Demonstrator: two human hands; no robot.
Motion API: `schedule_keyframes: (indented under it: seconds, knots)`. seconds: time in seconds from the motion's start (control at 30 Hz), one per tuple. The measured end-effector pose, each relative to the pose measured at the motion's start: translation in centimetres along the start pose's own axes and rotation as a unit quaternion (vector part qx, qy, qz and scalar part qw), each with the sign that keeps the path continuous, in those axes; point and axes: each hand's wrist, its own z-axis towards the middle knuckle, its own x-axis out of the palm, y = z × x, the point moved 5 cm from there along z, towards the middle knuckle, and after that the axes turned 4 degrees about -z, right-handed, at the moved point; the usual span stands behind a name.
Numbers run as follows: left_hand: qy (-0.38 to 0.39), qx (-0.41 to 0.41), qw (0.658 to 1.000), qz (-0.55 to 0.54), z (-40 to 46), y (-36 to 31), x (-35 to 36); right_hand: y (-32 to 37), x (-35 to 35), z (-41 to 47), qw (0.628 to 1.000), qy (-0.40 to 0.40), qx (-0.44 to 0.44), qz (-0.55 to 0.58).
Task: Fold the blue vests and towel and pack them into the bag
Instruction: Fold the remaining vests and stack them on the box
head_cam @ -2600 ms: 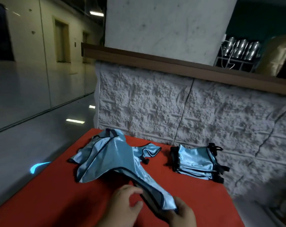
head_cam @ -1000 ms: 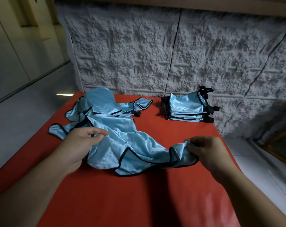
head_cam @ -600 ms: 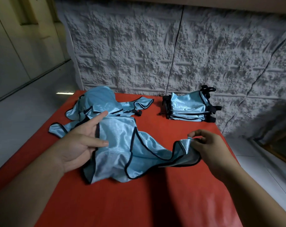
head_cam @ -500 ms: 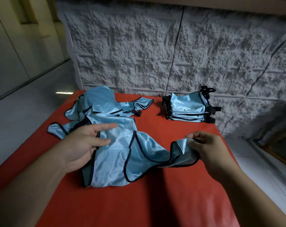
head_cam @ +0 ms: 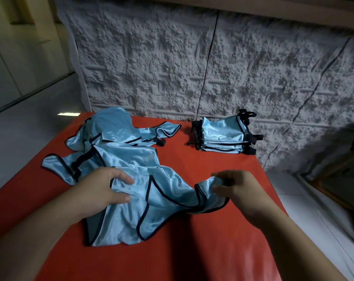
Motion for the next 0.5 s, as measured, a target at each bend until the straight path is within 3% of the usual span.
schedule_keyframes:
  seconds: [0.23, 0.5]
  knots:
    - [-0.057, 0.094, 0.985, 0.131, 0.4, -0.7, -0.3, 0.2, -0.3, 0.4, 0.961, -0.031, -0.068, -0.266]
    - [-0.155, 0.164, 0.966, 0.129, -2.3, -3.0, -2.5, 3.0, -2.3, -2.4, 0.947, -0.131, -0.080, -0.282]
